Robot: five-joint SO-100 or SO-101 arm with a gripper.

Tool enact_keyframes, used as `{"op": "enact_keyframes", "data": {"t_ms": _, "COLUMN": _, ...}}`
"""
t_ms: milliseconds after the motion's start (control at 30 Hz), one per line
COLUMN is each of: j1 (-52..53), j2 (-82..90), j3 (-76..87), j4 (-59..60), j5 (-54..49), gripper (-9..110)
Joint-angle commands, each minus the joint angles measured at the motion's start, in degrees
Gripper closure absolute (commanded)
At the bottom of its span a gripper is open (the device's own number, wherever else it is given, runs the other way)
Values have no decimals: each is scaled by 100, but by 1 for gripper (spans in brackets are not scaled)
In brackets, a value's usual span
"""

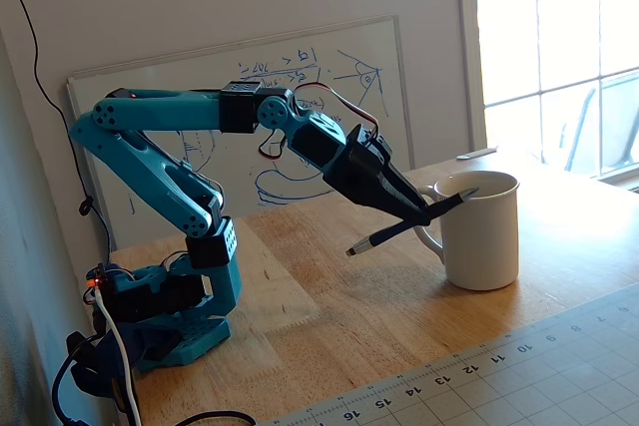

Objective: Grasp a pen and put it in a mug.

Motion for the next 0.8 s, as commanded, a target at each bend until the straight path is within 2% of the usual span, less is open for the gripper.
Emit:
{"op": "enact_keyframes", "data": {"t_ms": 0, "j1": -114, "j2": 1020, "j3": -176, "j4": -79, "j5": -62, "gripper": 100}}
{"op": "enact_keyframes", "data": {"t_ms": 200, "j1": -176, "j2": 1942, "j3": -255, "j4": -958, "j5": -62, "gripper": 100}}
{"op": "enact_keyframes", "data": {"t_ms": 333, "j1": -387, "j2": 1969, "j3": -246, "j4": -1819, "j5": -70, "gripper": 100}}
{"op": "enact_keyframes", "data": {"t_ms": 533, "j1": -1213, "j2": 1134, "j3": -237, "j4": -3243, "j5": -79, "gripper": 100}}
{"op": "enact_keyframes", "data": {"t_ms": 767, "j1": -1477, "j2": -229, "j3": -334, "j4": -4860, "j5": -88, "gripper": 100}}
